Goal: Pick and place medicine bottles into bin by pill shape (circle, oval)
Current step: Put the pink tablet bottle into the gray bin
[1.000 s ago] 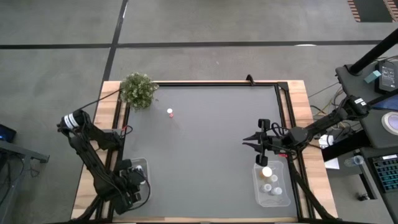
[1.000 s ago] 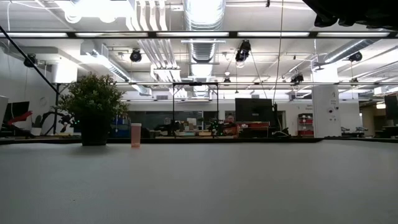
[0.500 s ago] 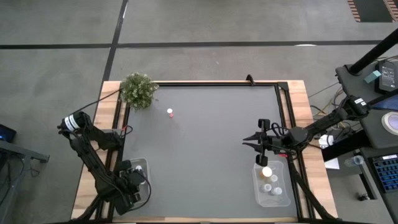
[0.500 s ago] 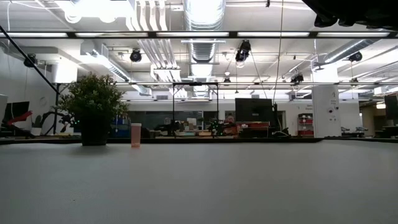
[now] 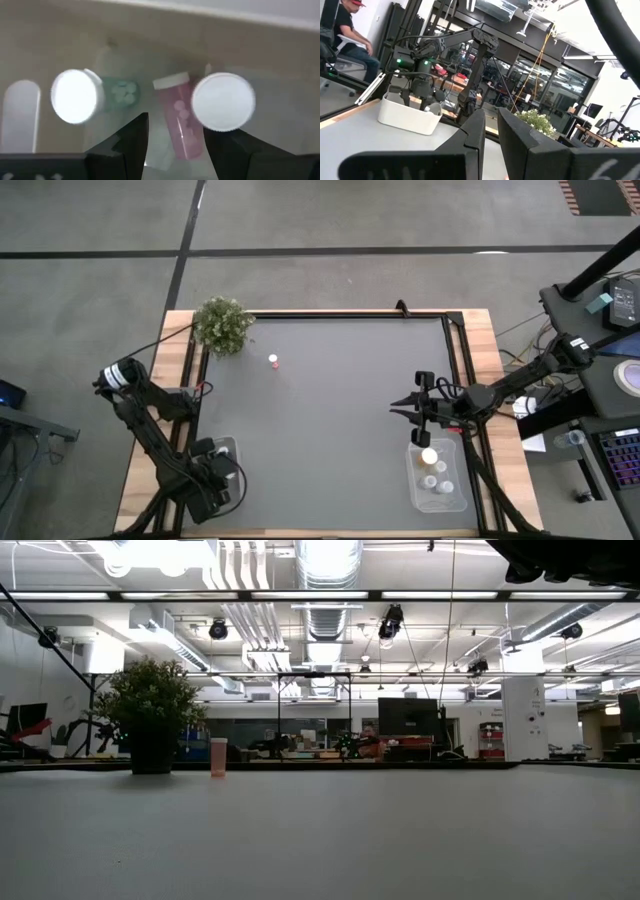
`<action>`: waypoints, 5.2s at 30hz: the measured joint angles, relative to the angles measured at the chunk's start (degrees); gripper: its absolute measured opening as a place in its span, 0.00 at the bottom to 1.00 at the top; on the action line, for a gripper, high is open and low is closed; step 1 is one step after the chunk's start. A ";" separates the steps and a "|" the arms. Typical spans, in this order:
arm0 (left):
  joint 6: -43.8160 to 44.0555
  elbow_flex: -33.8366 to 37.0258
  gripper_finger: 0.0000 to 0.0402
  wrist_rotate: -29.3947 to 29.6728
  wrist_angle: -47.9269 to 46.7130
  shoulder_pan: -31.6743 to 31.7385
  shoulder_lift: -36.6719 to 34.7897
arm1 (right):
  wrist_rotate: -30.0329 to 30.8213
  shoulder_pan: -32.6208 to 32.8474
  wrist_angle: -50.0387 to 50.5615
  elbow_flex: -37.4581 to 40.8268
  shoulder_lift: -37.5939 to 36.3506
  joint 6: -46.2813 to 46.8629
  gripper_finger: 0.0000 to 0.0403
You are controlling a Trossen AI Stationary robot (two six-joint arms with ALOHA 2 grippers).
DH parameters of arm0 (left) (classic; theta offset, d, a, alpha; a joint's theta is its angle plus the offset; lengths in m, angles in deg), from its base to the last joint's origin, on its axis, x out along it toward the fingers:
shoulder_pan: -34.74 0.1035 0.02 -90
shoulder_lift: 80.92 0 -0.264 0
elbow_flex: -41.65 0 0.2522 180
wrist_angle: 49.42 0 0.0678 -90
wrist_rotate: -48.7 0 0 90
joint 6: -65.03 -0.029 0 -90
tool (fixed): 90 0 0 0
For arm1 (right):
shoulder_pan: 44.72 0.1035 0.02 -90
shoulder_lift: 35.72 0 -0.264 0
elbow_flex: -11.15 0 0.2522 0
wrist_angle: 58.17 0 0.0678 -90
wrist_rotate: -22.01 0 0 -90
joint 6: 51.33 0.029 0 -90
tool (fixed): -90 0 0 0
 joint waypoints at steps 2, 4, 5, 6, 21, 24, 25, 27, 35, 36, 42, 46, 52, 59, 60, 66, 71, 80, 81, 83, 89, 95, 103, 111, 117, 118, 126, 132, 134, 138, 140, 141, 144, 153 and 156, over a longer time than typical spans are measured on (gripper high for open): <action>0.06 0.00 0.42 -0.05 0.06 0.84 -0.37 | 0.00 0.01 0.02 0.00 0.00 -0.10 0.11; 0.30 0.07 0.42 -0.80 -0.03 1.86 -0.49 | 0.02 -0.01 0.03 0.00 0.00 -0.19 0.11; 0.33 0.07 0.42 -1.62 0.01 2.29 -0.52 | 0.02 -0.01 0.03 0.00 0.00 -0.21 0.11; 0.34 0.07 0.42 -2.62 0.08 2.64 -0.54 | 0.02 0.01 0.03 0.00 0.00 -0.21 0.11; 0.43 1.33 0.37 -6.27 2.90 3.99 -0.62 | 0.04 0.00 0.29 0.00 0.00 -0.21 0.11; 0.44 3.17 0.32 -6.28 6.09 3.99 -0.62 | 0.04 0.01 0.32 0.00 0.00 -0.21 0.11; 0.44 3.69 0.31 -6.32 6.85 4.00 -0.62 | 0.04 -0.01 0.34 0.00 0.00 -0.21 0.11; 0.43 4.07 0.29 -6.33 7.11 4.18 -0.62 | 0.04 0.00 0.54 0.00 0.00 -0.21 0.11; -1.06 4.07 0.19 -6.32 7.14 4.23 -0.67 | 0.04 0.00 0.59 0.00 0.00 -0.21 0.11; -1.06 4.07 0.18 -6.32 7.14 4.23 -0.67 | 0.04 0.01 0.60 -0.01 0.00 -0.21 0.11; -1.46 4.04 0.17 -6.34 7.13 4.23 -1.00 | 0.04 -0.01 0.62 -0.02 0.00 -0.18 0.11; -3.59 3.04 0.17 -6.51 7.16 4.23 -2.83 | 0.04 0.00 0.62 -0.02 0.00 -0.18 0.11; -4.11 2.08 0.17 -6.49 3.60 4.27 -6.48 | 0.04 0.01 0.73 -0.02 0.00 -0.21 0.11; -4.05 2.06 0.16 -6.43 -0.05 4.65 -12.17 | 0.05 0.01 0.93 -0.02 0.00 -0.18 0.11; -4.06 2.04 0.16 -6.40 -0.04 4.62 -13.07 | 0.06 -0.01 0.95 -0.02 0.00 -0.18 0.11; -4.07 1.31 0.16 -5.45 -0.54 5.04 -18.49 | 0.07 -0.01 0.99 -0.02 0.00 -0.18 0.11; -7.04 -0.57 0.16 4.94 -0.19 6.58 -22.22 | 0.07 0.01 1.01 -0.02 0.00 0.01 0.11; -46.64 -2.14 0.16 39.62 23.55 10.28 -25.02 | -0.16 -0.01 1.10 -0.42 0.05 2.57 0.11; -52.55 -1.80 0.16 40.44 27.74 11.21 -25.04 | -0.41 0.01 1.01 -0.80 0.35 3.21 0.11; -62.39 -1.19 0.16 40.49 35.79 13.51 -24.80 | -1.10 0.03 1.01 -1.79 1.20 3.47 0.11; -86.19 -0.26 0.16 31.03 57.85 23.39 -21.26 | -6.67 0.17 1.69 -7.32 7.64 3.95 0.11; -96.44 -0.26 0.16 24.08 76.46 31.56 -13.10 | -6.54 0.31 4.27 -13.77 15.50 4.28 0.11; -97.56 -0.34 0.16 17.32 100.91 35.95 0.60 | -1.45 2.67 4.23 -19.02 21.84 4.62 0.08; -97.12 -0.39 0.16 15.83 108.27 36.38 4.51 | -0.84 3.01 11.49 -23.44 21.46 13.28 0.13; -97.12 -0.46 0.16 15.83 108.33 36.53 4.49 | 2.32 3.04 17.26 -26.21 20.92 18.39 0.29; -97.15 -0.50 0.16 15.82 108.31 36.54 4.49 | 3.87 3.03 17.25 -26.52 20.97 18.88 0.32; -97.12 -0.50 0.16 15.38 108.37 37.28 5.28 | 4.46 2.91 17.47 -26.86 21.66 18.96 0.45; -97.29 -1.56 0.16 14.98 111.61 37.91 7.92 | 4.04 2.90 17.47 -26.86 21.66 18.80 0.46; -97.52 -2.71 0.16 14.36 112.16 38.23 9.42 | 4.02 2.90 17.62 -26.86 21.66 18.68 0.45; -97.66 -4.01 0.16 14.34 114.01 38.82 11.63 | 4.02 2.90 17.55 -26.86 21.66 18.61 0.45; -97.64 -4.75 0.16 14.27 114.30 39.13 12.05 | 4.02 2.90 17.71 -26.86 21.66 18.57 0.45; -97.64 -5.12 0.16 14.08 114.37 39.14 12.12 | 4.00 2.90 17.71 -26.86 21.66 18.57 0.45; -97.64 -6.00 0.16 13.94 114.29 39.14 12.14 | 4.00 2.90 17.71 -26.86 21.66 18.48 0.44; -98.54 -5.85 0.16 13.79 114.04 39.14 12.14 | 4.00 2.90 17.74 -26.86 21.66 18.01 0.40; -98.56 -5.87 0.16 13.79 114.03 39.14 12.14 | 4.00 2.90 17.74 -26.84 21.66 18.00 0.39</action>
